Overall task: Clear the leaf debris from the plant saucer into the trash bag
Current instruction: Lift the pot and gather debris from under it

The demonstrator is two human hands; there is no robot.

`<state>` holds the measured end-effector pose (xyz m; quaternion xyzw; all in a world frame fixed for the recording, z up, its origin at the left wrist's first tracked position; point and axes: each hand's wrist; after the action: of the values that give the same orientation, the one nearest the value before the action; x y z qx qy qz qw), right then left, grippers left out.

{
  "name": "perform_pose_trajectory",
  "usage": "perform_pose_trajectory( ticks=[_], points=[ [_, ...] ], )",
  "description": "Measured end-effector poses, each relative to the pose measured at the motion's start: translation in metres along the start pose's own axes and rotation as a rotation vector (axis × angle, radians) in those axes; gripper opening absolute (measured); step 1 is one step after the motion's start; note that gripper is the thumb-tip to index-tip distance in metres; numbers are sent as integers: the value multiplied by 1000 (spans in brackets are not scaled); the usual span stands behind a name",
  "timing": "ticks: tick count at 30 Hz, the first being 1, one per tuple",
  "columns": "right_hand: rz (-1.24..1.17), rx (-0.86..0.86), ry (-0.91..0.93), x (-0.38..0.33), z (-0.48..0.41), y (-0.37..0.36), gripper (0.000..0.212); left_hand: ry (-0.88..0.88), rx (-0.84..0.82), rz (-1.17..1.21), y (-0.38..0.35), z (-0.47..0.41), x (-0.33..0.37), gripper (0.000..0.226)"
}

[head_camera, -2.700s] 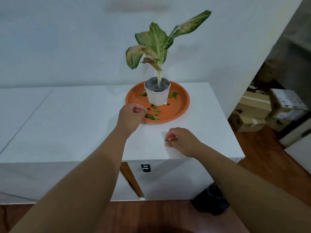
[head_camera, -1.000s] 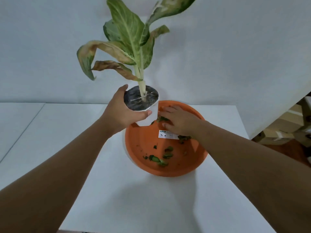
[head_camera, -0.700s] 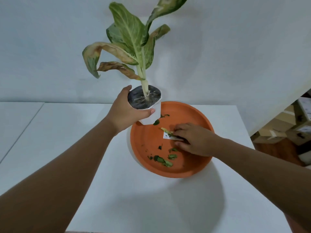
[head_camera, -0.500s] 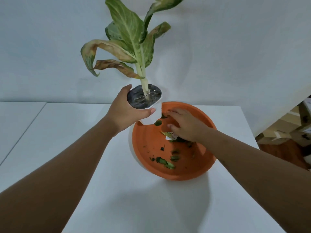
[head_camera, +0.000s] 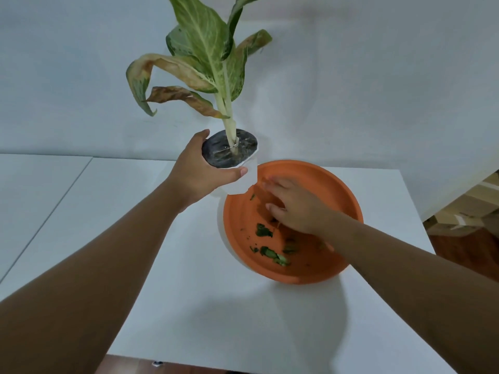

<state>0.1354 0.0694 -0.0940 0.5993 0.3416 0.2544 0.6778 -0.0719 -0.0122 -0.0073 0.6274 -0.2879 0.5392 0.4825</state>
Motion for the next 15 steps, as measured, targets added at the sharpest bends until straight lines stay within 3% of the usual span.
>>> perform_pose_trajectory(
  ticks=[6,12,15],
  points=[
    [61,-136,163,-24,-10,-13,56,-6,12,-19,4,4,2,112],
    [-53,-81,402,-31,71,3,39,-10,-15,7,0,7,3,111],
    [-67,55,247,0,66,1,39,-19,-38,14,-8,4,2,111]
  ],
)
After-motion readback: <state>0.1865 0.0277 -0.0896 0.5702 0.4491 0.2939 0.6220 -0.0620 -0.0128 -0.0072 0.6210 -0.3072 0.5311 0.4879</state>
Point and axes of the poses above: each hand's wrist, its own z-axis away from the middle knuckle, its own y-axis out of the back of the hand, x = y × z, and after that the axes turned 14 degrees about z, right-handed
